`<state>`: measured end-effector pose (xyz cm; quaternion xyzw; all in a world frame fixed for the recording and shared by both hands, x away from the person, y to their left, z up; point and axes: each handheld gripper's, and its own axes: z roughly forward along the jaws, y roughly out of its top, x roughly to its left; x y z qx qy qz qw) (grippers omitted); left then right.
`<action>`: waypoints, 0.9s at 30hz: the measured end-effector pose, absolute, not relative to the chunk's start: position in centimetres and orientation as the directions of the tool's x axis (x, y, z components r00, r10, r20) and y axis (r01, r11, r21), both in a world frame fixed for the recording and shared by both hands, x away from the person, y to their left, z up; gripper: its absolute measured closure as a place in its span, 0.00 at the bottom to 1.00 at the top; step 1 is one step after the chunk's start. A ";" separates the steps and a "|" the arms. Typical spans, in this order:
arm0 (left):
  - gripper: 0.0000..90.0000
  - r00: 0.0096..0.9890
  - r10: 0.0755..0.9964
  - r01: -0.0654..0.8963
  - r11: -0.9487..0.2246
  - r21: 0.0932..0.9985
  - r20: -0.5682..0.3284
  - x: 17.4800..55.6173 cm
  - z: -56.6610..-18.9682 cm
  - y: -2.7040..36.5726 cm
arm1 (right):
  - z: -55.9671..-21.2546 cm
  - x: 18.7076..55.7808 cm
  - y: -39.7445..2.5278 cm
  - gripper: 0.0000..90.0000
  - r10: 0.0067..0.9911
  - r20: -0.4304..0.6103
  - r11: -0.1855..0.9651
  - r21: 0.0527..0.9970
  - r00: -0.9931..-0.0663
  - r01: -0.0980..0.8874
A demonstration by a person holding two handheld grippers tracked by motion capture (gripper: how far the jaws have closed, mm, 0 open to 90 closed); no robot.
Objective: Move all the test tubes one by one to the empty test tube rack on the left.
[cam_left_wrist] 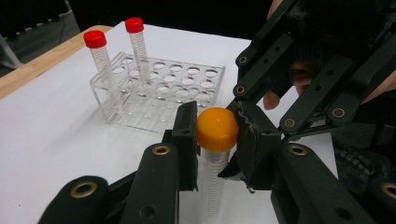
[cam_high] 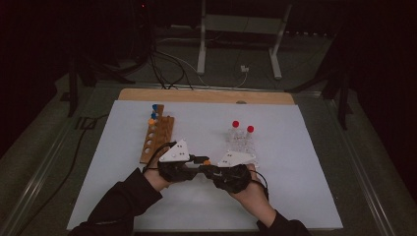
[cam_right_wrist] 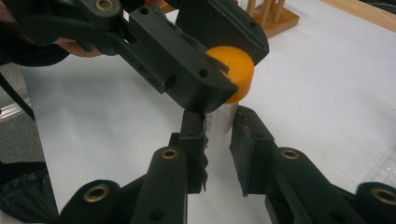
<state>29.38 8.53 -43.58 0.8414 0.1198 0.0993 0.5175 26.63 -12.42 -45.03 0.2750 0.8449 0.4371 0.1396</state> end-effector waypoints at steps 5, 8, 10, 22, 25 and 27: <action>0.80 0.953 0.303 0.104 -0.420 0.901 0.031 29.6 -43.0 8.7 | -44.8 26.7 -12.6 0.73 0.594 0.017 0.444 0.826 -0.804 0.346; 0.80 0.949 0.314 0.104 -0.407 0.908 0.032 29.8 -42.3 9.0 | -44.5 26.7 -13.0 0.63 0.615 0.009 0.423 0.840 -0.788 0.340; 0.80 0.946 0.322 0.106 -0.400 0.910 0.031 30.1 -41.8 9.3 | -44.2 26.6 -13.3 0.57 0.620 0.011 0.407 0.850 -0.784 0.334; 0.80 0.908 0.415 0.102 -0.359 0.928 0.060 31.5 -38.6 12.2 | -43.1 26.4 -14.4 0.14 0.647 0.029 0.330 0.890 -0.762 0.314; 0.80 0.897 0.436 0.097 -0.352 0.931 0.071 31.9 -37.7 13.1 | -42.9 26.4 -14.6 0.07 0.656 0.036 0.315 0.895 -0.754 0.317; 0.80 0.888 0.455 0.105 -0.335 0.936 0.063 32.1 -37.2 13.7 | -42.9 26.5 -14.7 0.04 0.665 0.043 0.303 0.897 -0.746 0.322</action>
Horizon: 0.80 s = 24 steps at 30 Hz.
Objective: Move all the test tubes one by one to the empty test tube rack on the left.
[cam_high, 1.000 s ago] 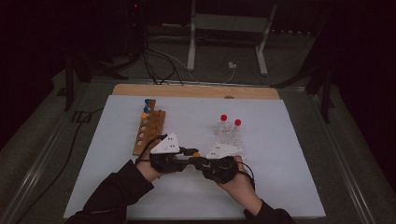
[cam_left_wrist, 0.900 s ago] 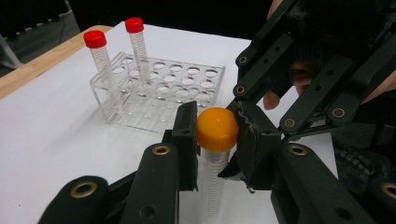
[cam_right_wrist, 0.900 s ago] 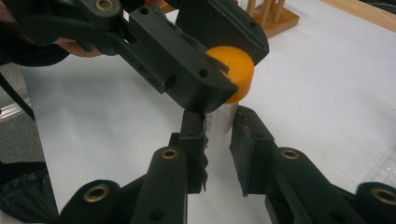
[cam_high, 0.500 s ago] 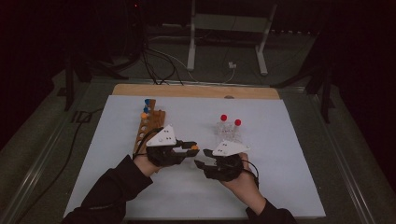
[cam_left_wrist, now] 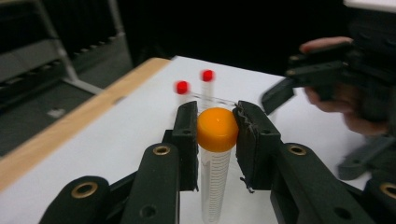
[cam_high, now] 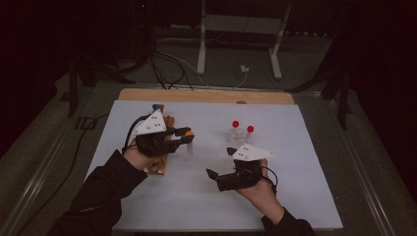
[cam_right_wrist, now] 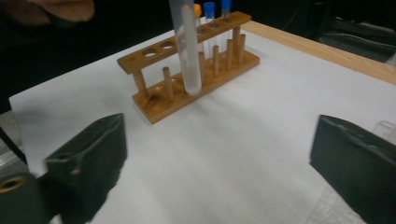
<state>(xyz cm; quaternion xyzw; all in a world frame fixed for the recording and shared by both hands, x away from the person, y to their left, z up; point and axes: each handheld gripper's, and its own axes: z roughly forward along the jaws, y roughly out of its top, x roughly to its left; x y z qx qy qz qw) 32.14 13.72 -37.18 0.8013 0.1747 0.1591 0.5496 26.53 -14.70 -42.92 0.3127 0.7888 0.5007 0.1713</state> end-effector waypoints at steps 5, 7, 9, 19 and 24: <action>0.80 0.860 0.506 0.112 -0.315 0.942 0.067 32.7 -36.4 15.3 | -42.9 26.7 -15.0 0.00 0.661 0.053 0.294 0.899 -0.748 0.324; 0.80 0.847 0.527 0.120 -0.311 0.943 0.066 33.1 -36.2 16.0 | -42.8 26.7 -15.2 0.00 0.652 0.059 0.286 0.904 -0.756 0.318; 0.80 0.833 0.549 0.127 -0.306 0.944 0.066 33.6 -36.2 16.7 | -42.7 26.7 -15.3 0.00 0.648 0.067 0.280 0.905 -0.759 0.320; 0.80 0.730 0.681 0.183 -0.269 0.946 0.052 35.8 -37.1 20.1 | -42.6 26.8 -15.9 0.00 0.628 0.085 0.256 0.916 -0.774 0.308; 0.80 0.684 0.727 0.201 -0.266 0.943 0.059 36.5 -37.9 21.3 | -42.5 26.7 -16.0 0.00 0.624 0.083 0.258 0.916 -0.777 0.306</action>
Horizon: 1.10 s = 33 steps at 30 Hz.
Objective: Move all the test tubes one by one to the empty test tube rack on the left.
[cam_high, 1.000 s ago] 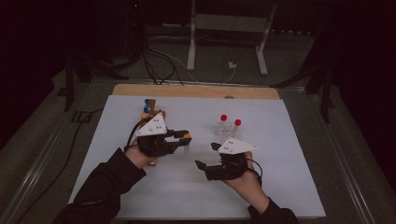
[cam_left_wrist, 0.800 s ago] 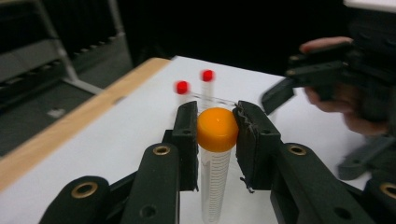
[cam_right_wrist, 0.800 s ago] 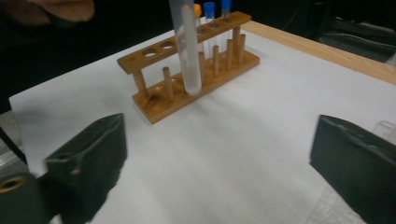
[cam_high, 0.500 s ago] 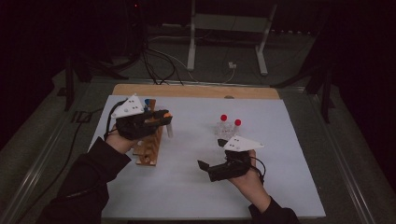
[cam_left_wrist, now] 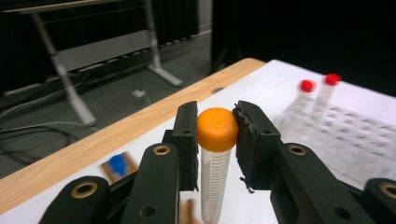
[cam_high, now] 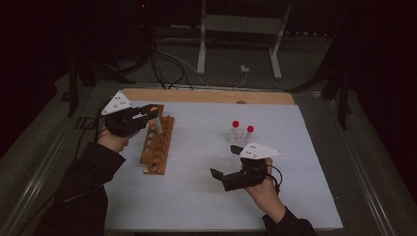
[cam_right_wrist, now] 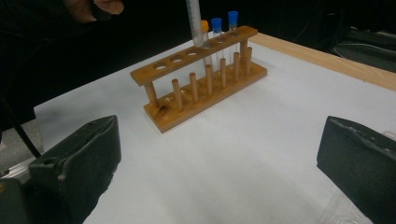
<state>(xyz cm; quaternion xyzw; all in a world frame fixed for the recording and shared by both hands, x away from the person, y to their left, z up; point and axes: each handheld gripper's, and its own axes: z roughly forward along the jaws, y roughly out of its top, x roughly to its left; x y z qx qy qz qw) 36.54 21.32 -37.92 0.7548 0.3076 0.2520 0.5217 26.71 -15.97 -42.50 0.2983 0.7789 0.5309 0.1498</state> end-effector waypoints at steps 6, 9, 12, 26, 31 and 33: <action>0.80 0.648 0.759 0.228 -0.272 0.935 0.063 36.8 -38.8 22.4 | -42.6 26.8 -15.9 0.00 0.622 0.080 0.269 0.912 -0.779 0.308; 0.80 0.634 0.771 0.239 -0.273 0.932 0.063 36.9 -39.4 22.8 | -42.6 26.8 -15.9 0.00 0.619 0.084 0.268 0.912 -0.781 0.311; 0.80 0.628 0.777 0.254 -0.259 0.932 0.044 36.9 -40.2 23.0 | -42.6 26.8 -15.9 0.00 0.617 0.083 0.269 0.912 -0.783 0.309; 0.80 0.619 0.785 0.312 -0.247 0.917 0.000 37.0 -43.9 22.7 | -42.4 26.8 -16.2 0.00 0.617 0.089 0.261 0.914 -0.782 0.310; 0.80 0.614 0.789 0.317 -0.259 0.912 0.010 37.0 -44.7 22.6 | -42.4 26.8 -16.3 0.00 0.615 0.093 0.260 0.914 -0.783 0.312; 0.80 0.616 0.787 0.313 -0.277 0.908 0.027 36.9 -44.9 22.4 | -42.4 26.8 -16.3 0.00 0.613 0.092 0.259 0.915 -0.784 0.310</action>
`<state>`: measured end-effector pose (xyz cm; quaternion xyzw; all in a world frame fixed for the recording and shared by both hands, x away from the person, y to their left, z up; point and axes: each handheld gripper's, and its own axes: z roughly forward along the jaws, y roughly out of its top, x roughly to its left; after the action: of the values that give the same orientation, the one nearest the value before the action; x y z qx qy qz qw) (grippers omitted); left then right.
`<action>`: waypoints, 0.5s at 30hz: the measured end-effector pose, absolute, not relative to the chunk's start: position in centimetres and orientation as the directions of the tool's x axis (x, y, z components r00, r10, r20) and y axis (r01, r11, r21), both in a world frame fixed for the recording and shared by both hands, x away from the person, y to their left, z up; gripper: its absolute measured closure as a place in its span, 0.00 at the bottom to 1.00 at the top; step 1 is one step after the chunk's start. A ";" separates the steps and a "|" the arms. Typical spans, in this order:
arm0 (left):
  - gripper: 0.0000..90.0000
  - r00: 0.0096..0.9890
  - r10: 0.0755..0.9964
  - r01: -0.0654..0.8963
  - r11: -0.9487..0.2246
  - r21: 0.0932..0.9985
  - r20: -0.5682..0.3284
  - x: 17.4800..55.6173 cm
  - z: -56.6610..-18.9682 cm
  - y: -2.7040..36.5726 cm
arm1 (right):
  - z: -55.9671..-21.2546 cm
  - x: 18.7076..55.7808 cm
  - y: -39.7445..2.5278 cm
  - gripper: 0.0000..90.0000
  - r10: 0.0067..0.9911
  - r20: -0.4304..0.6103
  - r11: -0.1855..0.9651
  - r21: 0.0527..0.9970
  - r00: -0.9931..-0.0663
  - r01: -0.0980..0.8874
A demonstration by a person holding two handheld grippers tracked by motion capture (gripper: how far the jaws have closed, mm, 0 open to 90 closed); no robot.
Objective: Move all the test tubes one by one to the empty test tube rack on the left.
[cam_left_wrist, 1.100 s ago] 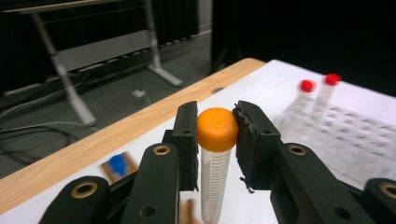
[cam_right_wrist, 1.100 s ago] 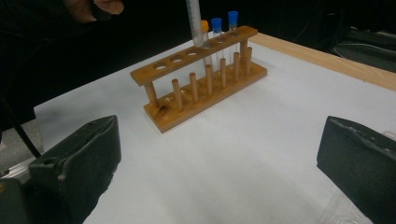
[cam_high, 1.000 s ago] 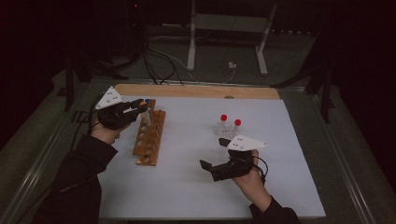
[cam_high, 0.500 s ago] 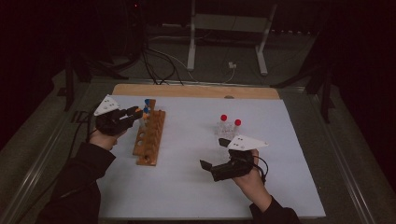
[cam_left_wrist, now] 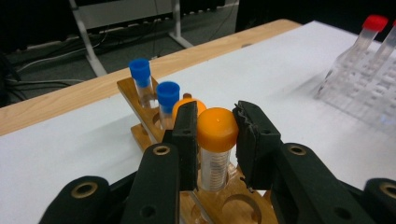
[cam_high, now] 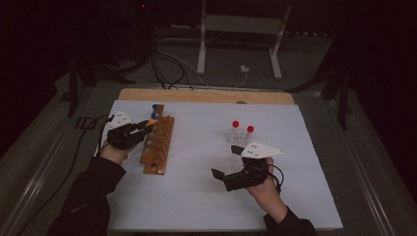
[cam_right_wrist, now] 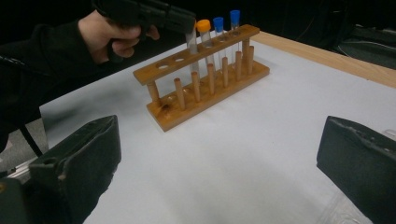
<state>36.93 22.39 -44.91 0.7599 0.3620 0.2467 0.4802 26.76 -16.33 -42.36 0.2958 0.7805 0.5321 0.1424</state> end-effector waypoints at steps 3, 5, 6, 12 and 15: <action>0.80 0.616 0.787 0.320 -0.281 0.905 0.027 37.0 -45.2 22.4 | -42.3 26.7 -16.4 0.00 0.613 0.091 0.258 0.916 -0.785 0.308; 0.80 0.615 0.788 0.320 -0.280 0.905 0.026 37.0 -45.4 22.4 | -42.3 26.7 -16.4 0.00 0.613 0.093 0.257 0.916 -0.785 0.309; 0.80 0.616 0.787 0.321 -0.281 0.905 0.026 37.0 -45.4 22.4 | -42.3 26.7 -16.4 0.00 0.613 0.093 0.257 0.916 -0.785 0.309; 0.79 0.622 0.782 0.321 -0.309 0.895 0.047 36.8 -45.4 22.0 | -42.2 26.7 -16.4 0.00 0.613 0.092 0.255 0.917 -0.785 0.307; 0.79 0.622 0.782 0.327 -0.305 0.894 0.039 36.9 -45.3 22.1 | -42.1 26.7 -16.5 0.00 0.612 0.089 0.256 0.918 -0.785 0.303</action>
<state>36.88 22.09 -45.33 0.7702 0.3600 0.2434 0.4668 26.69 -16.51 -42.05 0.2938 0.7790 0.5347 0.1446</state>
